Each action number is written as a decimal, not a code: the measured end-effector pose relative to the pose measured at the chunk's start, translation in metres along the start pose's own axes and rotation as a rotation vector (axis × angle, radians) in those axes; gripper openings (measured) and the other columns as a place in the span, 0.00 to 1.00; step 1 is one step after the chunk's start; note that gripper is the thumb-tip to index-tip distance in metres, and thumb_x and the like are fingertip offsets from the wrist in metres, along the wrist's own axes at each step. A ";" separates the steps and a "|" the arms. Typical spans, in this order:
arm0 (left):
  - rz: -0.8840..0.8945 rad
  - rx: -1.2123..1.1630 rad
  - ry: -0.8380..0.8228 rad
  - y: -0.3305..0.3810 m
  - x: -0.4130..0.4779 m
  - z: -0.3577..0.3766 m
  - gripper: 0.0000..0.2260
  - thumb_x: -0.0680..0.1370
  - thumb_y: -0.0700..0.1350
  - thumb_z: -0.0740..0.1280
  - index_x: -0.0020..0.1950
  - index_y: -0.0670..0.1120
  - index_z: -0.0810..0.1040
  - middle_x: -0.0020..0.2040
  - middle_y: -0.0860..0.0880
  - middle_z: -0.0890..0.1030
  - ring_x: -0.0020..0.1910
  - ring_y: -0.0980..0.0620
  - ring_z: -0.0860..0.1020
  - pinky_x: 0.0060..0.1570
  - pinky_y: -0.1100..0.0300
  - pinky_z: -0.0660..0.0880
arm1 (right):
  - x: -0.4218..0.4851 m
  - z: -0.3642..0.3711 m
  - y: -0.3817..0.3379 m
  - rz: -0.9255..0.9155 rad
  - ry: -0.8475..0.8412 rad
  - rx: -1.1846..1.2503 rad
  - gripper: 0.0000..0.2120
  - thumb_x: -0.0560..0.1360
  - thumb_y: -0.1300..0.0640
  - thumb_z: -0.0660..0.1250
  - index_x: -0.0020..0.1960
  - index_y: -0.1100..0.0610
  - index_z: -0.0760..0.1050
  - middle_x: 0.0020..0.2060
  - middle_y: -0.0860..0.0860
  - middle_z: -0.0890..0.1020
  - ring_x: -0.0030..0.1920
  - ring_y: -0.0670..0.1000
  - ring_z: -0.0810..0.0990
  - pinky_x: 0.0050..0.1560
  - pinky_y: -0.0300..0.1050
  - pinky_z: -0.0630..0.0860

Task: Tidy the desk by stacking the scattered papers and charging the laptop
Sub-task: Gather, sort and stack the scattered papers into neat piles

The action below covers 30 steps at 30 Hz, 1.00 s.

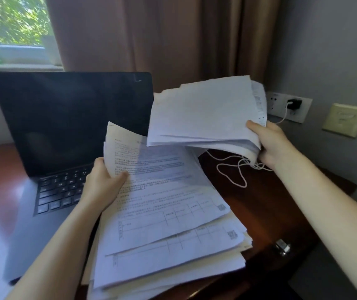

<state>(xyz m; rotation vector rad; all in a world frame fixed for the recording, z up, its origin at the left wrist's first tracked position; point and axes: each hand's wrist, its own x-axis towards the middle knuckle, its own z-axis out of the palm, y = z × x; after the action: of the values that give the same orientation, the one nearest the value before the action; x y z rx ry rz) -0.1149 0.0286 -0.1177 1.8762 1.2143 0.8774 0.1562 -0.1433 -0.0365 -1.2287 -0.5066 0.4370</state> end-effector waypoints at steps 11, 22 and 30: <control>-0.186 -0.158 -0.031 0.014 0.003 -0.006 0.29 0.82 0.59 0.48 0.70 0.38 0.70 0.68 0.40 0.72 0.67 0.41 0.70 0.61 0.52 0.65 | -0.100 -0.023 0.026 0.273 -0.530 -0.311 0.14 0.73 0.66 0.66 0.58 0.58 0.75 0.51 0.54 0.84 0.47 0.50 0.84 0.46 0.41 0.81; -0.220 -0.236 -0.098 0.012 0.000 -0.018 0.33 0.69 0.62 0.61 0.67 0.41 0.71 0.60 0.43 0.77 0.58 0.42 0.76 0.61 0.47 0.71 | -0.067 -0.009 0.046 0.099 -0.376 -0.719 0.09 0.78 0.62 0.61 0.58 0.57 0.73 0.48 0.50 0.82 0.48 0.52 0.82 0.42 0.41 0.76; -0.122 -0.065 -0.068 0.008 -0.007 -0.004 0.17 0.74 0.46 0.66 0.60 0.44 0.69 0.52 0.46 0.77 0.51 0.44 0.77 0.46 0.53 0.74 | -0.065 0.022 0.070 -0.052 -0.737 -1.084 0.20 0.78 0.51 0.62 0.69 0.52 0.66 0.60 0.39 0.69 0.62 0.42 0.69 0.56 0.35 0.64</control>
<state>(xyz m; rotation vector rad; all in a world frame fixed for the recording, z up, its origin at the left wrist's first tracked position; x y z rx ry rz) -0.1167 0.0205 -0.1095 1.7468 1.2299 0.7719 0.0878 -0.1437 -0.1066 -2.0710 -1.5331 0.5919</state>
